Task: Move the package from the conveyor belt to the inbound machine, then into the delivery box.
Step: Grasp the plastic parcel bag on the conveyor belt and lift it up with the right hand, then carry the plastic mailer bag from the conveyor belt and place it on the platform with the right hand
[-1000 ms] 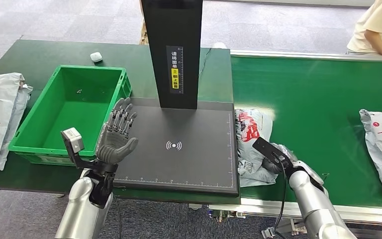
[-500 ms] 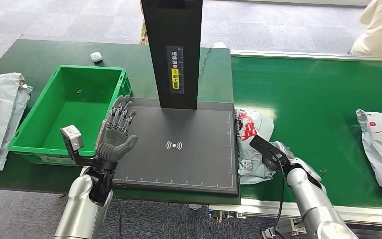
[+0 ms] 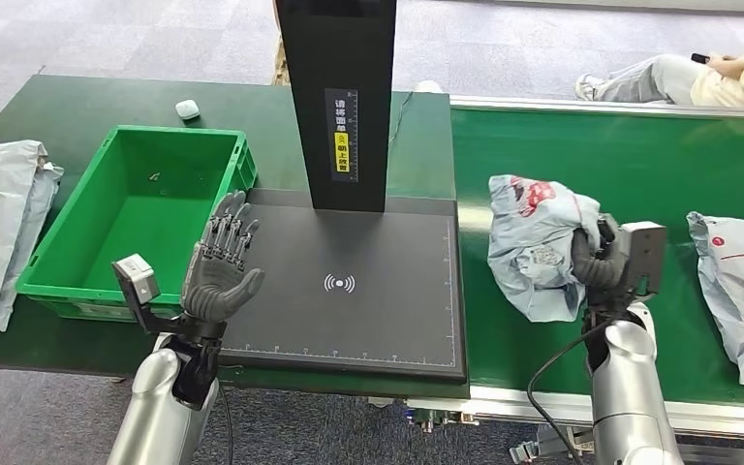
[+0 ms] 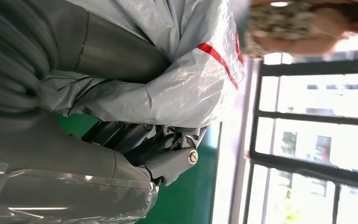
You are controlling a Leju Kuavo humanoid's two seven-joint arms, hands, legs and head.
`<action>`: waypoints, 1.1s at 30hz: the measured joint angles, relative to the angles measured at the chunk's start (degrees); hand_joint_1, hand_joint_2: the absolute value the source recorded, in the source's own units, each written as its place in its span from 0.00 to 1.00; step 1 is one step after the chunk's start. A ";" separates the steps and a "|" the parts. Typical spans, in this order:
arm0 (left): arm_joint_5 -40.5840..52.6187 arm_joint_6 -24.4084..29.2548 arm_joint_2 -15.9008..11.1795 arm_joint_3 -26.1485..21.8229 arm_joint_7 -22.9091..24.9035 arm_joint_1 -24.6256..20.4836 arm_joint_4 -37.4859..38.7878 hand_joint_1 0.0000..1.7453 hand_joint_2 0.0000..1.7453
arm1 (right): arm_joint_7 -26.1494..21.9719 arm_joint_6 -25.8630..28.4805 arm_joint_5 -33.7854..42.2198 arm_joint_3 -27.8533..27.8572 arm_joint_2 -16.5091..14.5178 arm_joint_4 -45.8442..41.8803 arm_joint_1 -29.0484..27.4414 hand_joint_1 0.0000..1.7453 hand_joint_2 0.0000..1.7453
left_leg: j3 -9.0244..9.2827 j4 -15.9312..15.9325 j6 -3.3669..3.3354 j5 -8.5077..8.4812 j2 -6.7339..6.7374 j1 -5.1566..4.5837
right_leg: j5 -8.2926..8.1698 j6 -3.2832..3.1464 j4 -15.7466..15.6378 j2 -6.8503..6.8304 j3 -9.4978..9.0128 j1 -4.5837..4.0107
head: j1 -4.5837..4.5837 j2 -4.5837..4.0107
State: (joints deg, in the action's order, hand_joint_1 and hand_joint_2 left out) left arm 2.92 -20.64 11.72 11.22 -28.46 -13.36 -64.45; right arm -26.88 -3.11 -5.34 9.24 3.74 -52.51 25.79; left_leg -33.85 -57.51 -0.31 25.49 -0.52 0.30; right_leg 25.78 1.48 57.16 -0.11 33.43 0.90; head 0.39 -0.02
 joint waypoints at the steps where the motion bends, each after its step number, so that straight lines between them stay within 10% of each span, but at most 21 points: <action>1: 0.02 0.04 0.00 0.00 -0.25 -0.03 0.04 0.00 1.00 | -0.59 -0.70 2.29 1.23 -0.35 -1.43 -0.44 1.00 1.00 | 0.00 0.00 0.00 0.00 0.01 0.00 | 0.00 0.00 0.00 0.01 0.00 0.00 | 0.00 0.00; 14: -0.51 0.70 0.02 0.39 -1.53 -1.13 1.62 0.00 1.00 | -12.74 13.37 16.90 10.01 -6.23 -21.23 -6.08 1.00 1.00 | 0.02 0.01 0.00 0.00 0.03 0.00 | 0.00 0.00 0.00 0.05 0.03 0.00 | 0.00 0.00; 27: -1.08 0.73 0.02 0.90 -2.28 -1.94 3.31 0.00 1.00 | -12.88 7.89 10.88 11.40 -10.48 -37.20 -9.94 1.00 1.00 | 0.04 0.01 0.00 0.00 0.09 0.00 | 0.00 0.00 0.00 0.11 0.01 0.01 | -0.01 0.00; 33: -1.22 0.01 -0.15 1.26 -2.55 -1.95 3.58 0.00 1.00 | -12.88 6.25 0.19 2.61 -8.63 -40.36 -11.98 1.00 1.00 | 0.04 0.04 0.01 0.00 0.12 0.00 | 0.00 -0.01 0.00 0.15 0.03 0.00 | 0.00 0.00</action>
State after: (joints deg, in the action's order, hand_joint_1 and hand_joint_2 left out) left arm 1.70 -20.63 11.57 12.49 -31.02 -15.31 -60.87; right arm -39.76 3.14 -5.15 11.85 -4.89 -92.87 13.80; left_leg -33.81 -57.48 -0.31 25.49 -0.40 0.30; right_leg 25.78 1.47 57.16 0.04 33.46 0.89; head 0.39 -0.02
